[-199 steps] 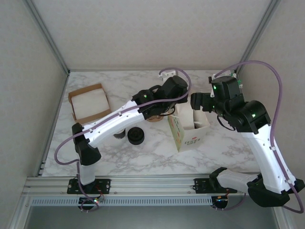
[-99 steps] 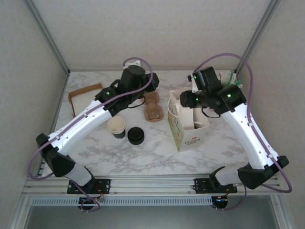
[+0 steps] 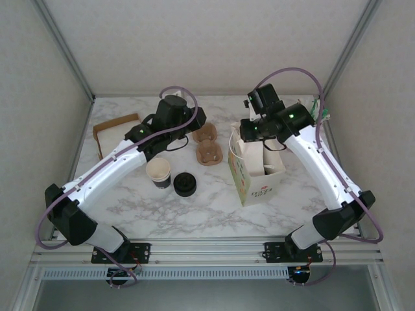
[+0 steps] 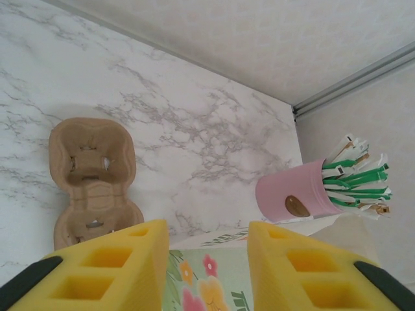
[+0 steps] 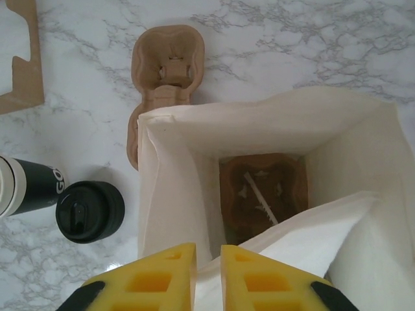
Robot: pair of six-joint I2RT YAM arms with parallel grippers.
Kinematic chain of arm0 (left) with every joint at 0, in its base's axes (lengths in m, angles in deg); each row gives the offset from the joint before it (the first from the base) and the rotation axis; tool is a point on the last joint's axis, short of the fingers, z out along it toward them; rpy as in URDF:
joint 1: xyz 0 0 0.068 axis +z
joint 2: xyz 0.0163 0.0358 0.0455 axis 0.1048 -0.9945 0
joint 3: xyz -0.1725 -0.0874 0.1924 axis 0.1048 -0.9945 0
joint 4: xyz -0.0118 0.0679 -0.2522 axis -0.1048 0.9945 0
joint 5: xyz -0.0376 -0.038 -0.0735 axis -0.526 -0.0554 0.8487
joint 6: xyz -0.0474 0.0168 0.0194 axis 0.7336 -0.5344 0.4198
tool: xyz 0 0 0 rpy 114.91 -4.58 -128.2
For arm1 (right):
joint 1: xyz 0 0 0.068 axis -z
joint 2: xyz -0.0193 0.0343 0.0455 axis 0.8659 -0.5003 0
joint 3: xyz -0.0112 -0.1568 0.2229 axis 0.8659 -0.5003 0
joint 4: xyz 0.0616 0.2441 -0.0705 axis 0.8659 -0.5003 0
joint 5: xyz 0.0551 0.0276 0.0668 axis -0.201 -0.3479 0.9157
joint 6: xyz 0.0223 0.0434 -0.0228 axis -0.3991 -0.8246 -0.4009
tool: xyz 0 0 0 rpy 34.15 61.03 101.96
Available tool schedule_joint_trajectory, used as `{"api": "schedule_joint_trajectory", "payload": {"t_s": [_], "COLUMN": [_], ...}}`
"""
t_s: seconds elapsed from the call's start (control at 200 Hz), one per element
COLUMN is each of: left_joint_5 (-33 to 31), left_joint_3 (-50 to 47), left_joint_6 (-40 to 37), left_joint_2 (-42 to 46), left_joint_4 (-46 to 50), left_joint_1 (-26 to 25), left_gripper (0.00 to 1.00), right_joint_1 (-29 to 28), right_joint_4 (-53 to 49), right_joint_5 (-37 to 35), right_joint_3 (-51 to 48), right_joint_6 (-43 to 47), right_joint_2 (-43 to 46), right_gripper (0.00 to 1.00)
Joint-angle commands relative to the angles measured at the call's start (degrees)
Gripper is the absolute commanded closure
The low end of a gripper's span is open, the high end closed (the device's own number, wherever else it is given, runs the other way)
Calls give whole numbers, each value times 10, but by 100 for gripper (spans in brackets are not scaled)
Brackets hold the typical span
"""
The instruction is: Pack the takeout coffee
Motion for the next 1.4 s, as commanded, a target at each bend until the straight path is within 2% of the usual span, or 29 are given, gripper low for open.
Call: {"api": "schedule_joint_trajectory", "payload": {"t_s": [0.0,0.16,0.38,0.531,0.786,0.986,1.101,1.347,1.397], "left_joint_5": [14,21,26,33,55,79,74,41,38], "left_joint_3": [-11,-16,-19,-19,-33,-63,-84,-147,-164], "left_joint_6": [3,4,4,4,0,-6,-15,-25,-28], "left_joint_2": [24,23,20,15,23,46,61,105,115], "left_joint_4": [-19,-23,-25,-28,-50,-90,-103,-110,-110], "left_joint_1": [8,10,11,11,9,3,-9,-30,-31], "left_gripper": [64,65,65,65,63,49,34,1,0], "right_joint_1": [3,12,17,23,22,22,22,22,22], "right_joint_4": [12,32,56,55,26,26,32,22,13], "right_joint_5": [11,16,30,33,22,23,17,-58,-81], "right_joint_3": [-7,-50,-108,-109,-57,-50,-55,-82,-84], "right_joint_6": [-7,-18,-26,-27,-21,-20,-17,-15,-14], "right_joint_2": [-10,-9,0,1,40,92,131,234,253], "right_gripper": [87,92,92,92,73,56,49,34,32]}}
